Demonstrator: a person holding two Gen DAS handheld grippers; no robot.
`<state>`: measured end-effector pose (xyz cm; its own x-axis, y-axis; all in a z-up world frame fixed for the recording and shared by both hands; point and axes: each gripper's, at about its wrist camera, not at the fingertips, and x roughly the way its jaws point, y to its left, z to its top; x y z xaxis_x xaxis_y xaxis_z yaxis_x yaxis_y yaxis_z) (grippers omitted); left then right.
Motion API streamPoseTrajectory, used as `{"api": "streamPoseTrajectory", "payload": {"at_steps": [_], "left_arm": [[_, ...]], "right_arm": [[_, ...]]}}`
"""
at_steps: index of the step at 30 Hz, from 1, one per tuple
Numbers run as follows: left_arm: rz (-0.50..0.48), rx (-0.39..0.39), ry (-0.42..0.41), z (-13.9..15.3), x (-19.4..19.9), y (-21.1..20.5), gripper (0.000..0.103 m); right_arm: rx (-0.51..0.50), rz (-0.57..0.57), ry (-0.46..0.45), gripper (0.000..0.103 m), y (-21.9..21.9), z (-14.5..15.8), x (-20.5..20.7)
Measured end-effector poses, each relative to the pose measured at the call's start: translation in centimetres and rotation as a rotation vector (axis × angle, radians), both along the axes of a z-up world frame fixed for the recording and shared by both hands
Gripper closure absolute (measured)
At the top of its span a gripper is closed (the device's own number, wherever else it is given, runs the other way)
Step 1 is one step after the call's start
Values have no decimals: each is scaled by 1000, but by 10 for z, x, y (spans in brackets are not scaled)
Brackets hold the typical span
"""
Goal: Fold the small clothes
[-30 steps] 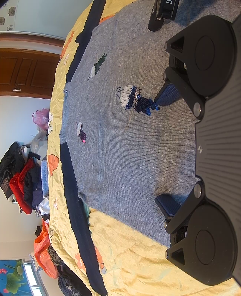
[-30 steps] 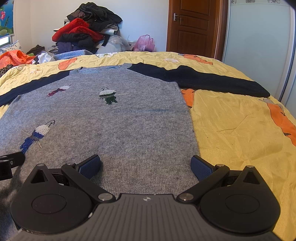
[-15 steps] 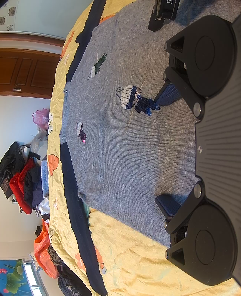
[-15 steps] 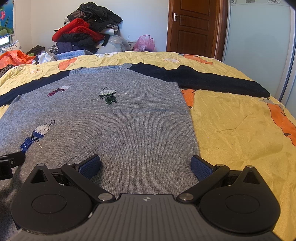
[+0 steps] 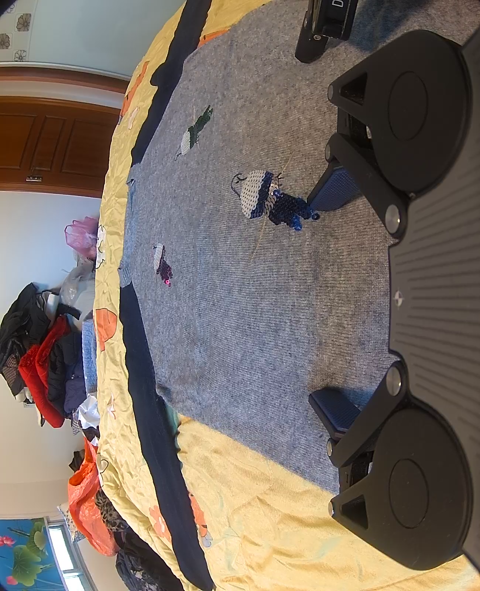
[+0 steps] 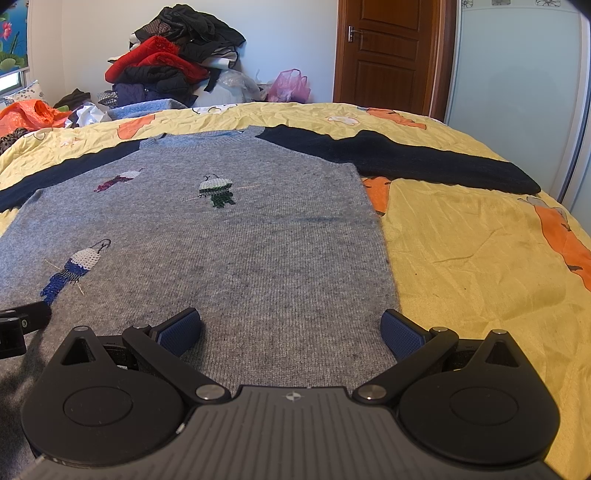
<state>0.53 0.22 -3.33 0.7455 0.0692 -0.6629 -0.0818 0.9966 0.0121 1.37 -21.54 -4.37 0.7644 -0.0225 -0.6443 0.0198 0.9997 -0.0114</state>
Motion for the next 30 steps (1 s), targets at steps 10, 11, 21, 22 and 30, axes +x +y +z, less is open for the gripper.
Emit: {"api": "streamPoseTrajectory", "payload": {"at_steps": [10,11,21,22,30], "left_arm": [[-1,-1,-1,1,0,1,0],[-2,-1,-1,1,0,1,0],[-2,-4,-4,2,1,1,0],[-1,-4,-4,2,1,1,0],[-1,-4,-4,2,1,0,0]], "right_arm": [[4,3,0,0,-2,-1,-2],[4,6,2,0,-2,-1,-2],[176,91,-53,1,-88,49,56],[254,38,-65,1,-120,57,73],[820,-552,-181,14,-353,37,139]]}}
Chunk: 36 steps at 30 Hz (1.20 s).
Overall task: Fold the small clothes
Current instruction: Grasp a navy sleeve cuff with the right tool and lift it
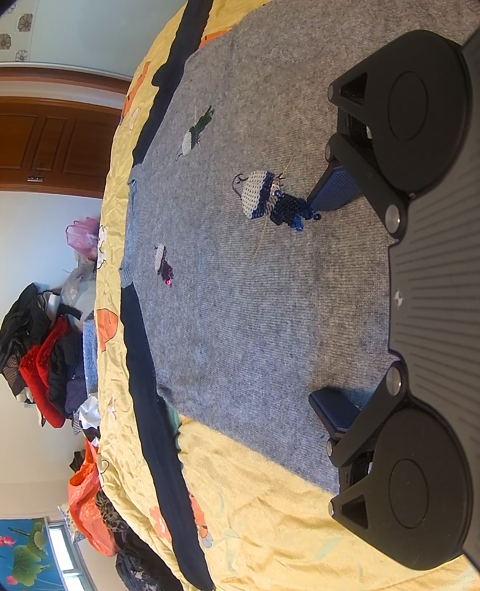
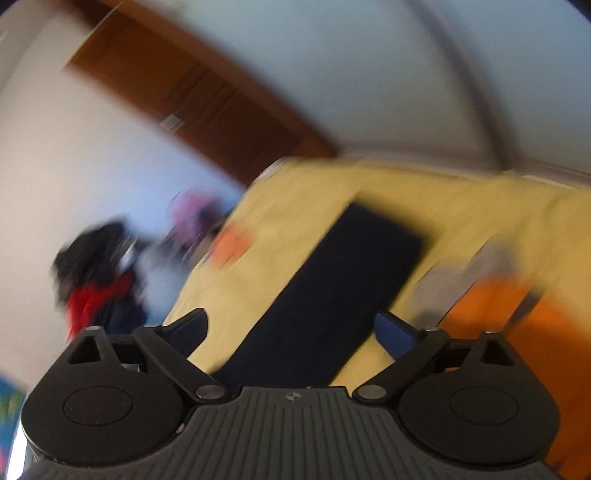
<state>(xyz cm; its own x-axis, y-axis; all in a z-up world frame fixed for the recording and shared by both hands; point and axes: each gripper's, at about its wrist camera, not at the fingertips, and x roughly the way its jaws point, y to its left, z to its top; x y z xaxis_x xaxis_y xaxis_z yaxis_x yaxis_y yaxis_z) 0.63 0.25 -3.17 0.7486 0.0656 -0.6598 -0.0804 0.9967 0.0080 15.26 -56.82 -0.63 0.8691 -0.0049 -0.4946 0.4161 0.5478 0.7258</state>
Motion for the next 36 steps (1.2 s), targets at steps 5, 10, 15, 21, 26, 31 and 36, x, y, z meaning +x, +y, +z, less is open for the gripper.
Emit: {"api": "streamPoseTrajectory", "payload": {"at_steps": [5,10,15,21,26,31,36], "left_arm": [[0,0,0,0,0,0,0],[-1,0,0,0,0,0,0],[0,-1,0,0,0,0,0],[0,-3,-1,0,1,0,0],[2,-5,-2,0,2,0,0],[1,-5,-2,0,2,0,0],[0,-3,-3,-1,3,-1,0]], "right_arm": [[103,-69,4,23,-31,-25,-3],[114,-86,5,62,-41,-45,2],[106,-108,-2,88,-45,-52,6],[-59,-86,14,90,-18,-26,18],[-385,298,-140,90,129,46,42],[-508,713,-126,90,304,39,67],[-593,787,-3,73,379,-16,72]]}}
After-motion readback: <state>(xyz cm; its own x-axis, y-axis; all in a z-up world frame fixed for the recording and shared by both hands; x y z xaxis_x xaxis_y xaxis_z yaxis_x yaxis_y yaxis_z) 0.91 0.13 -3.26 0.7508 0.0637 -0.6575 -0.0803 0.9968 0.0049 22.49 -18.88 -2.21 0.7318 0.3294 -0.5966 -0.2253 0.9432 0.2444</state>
